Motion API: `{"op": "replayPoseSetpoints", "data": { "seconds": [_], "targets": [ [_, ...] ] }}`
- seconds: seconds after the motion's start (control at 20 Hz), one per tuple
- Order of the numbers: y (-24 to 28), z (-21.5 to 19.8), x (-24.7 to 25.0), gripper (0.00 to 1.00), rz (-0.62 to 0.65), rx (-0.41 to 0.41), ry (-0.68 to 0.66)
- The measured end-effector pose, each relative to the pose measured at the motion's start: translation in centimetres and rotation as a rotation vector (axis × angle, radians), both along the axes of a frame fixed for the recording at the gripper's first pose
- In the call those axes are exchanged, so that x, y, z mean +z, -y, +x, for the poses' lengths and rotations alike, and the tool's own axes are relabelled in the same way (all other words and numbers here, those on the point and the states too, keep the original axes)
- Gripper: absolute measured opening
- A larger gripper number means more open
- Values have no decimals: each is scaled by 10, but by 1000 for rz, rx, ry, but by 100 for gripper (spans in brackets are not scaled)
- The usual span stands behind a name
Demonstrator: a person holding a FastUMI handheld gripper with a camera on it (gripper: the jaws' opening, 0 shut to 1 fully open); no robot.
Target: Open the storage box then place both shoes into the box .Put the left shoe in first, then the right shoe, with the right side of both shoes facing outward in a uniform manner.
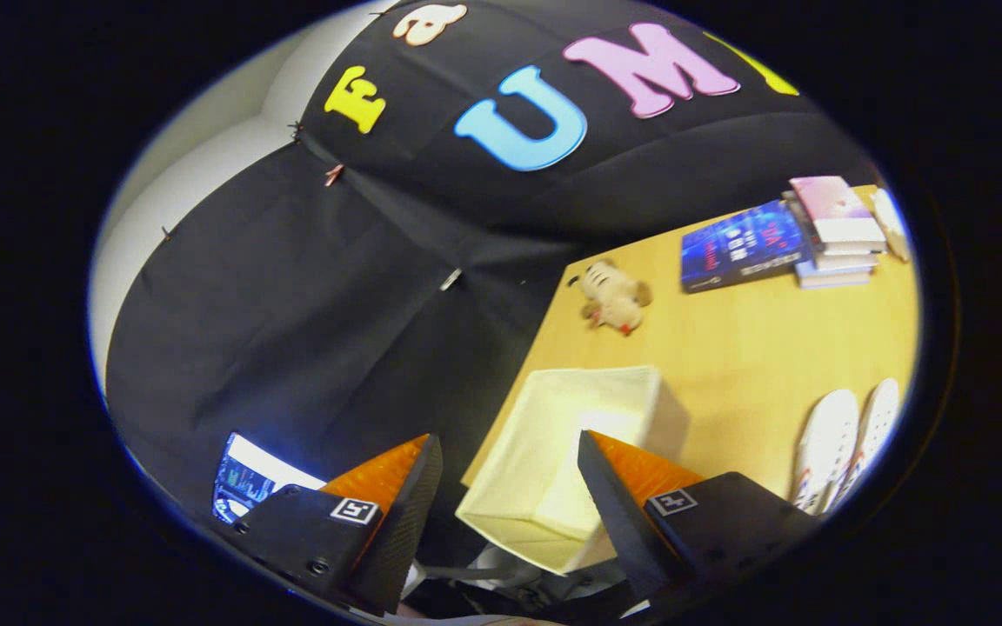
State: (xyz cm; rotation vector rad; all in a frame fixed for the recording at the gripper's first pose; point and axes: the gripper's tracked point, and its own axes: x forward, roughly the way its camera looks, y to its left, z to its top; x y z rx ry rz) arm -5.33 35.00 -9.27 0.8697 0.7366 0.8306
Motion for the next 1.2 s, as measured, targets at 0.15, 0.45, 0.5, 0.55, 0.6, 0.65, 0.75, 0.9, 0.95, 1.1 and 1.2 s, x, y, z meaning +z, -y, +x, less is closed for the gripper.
{"op": "replayPoseSetpoints", "data": {
  "seconds": [0.15, 0.45, 0.5, 0.55, 0.6, 0.65, 0.75, 0.9, 0.95, 1.1, 1.2],
  "targets": [
    [60, 13, -43, 96, -124, -114, -46],
    [128, 17, -143, 96, -337, -200, -181],
    [132, 15, -162, 96, -372, -195, -197],
    [135, 12, -181, 96, -407, -177, -216],
    [136, 7, -195, 96, -427, -149, -227],
    [136, 2, -209, 93, -441, -117, -245],
    [134, -4, -233, 87, -439, -54, -288],
    [132, -12, -273, 88, -421, 18, -376],
    [133, -14, -285, 88, -427, 31, -401],
    [143, -14, -313, 87, -471, 66, -422],
    [139, -13, -320, 71, -458, 84, -427]
  ]
}}
